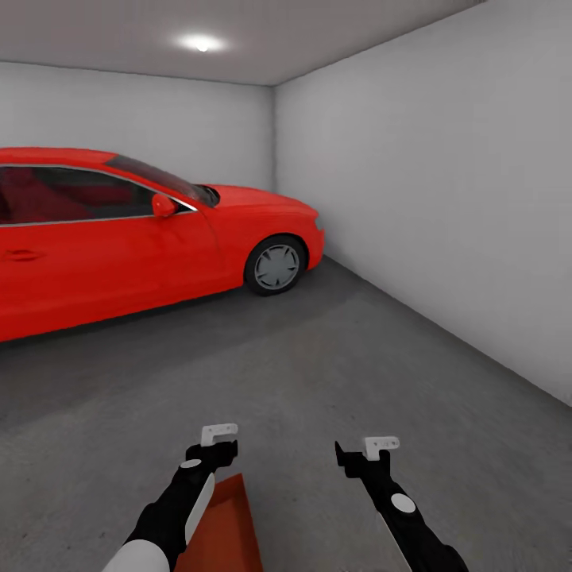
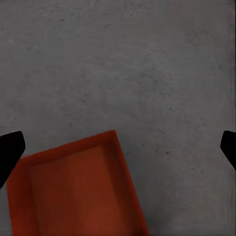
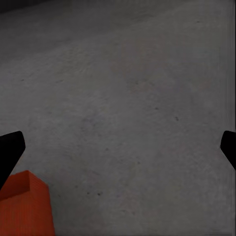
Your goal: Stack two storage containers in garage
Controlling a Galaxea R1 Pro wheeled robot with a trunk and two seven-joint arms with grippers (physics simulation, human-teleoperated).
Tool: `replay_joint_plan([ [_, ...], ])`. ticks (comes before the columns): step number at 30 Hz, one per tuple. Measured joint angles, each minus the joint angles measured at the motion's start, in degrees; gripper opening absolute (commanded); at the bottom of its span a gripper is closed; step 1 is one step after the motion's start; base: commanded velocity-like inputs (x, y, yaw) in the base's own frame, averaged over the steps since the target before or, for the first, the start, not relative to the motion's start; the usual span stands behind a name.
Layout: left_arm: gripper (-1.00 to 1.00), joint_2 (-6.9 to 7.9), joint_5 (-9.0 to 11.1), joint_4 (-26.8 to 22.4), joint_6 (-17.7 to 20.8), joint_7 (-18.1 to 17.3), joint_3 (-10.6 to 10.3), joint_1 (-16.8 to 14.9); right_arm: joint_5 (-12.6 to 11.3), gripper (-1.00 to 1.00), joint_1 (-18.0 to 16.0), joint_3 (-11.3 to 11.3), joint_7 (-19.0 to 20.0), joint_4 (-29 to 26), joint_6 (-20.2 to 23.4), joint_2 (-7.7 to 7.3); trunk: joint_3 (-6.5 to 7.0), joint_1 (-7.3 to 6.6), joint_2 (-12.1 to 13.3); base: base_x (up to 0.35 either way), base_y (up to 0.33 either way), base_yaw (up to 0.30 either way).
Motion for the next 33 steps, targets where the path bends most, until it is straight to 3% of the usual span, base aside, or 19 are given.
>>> replay_joint_plan([
  [22, 1.00, 0.00, 0.0, 0.0, 0.0, 0.1, 0.0, 0.0, -0.1, 1.00, 0.0, 0.0, -0.1, 0.0, 0.1, 0.00, 0.96, 0.00, 0.0, 0.000, -0.004, -0.281],
  [33, 1.00, -0.07, 0.0, 0.0, 0.0, 0.0, 0.0, 0.0, -0.1, 1.00, 0.0, 0.0, -0.1, 0.0, 0.1, 0.00, 1.47, 0.01, 0.0, -0.085, -0.253, -0.280],
])
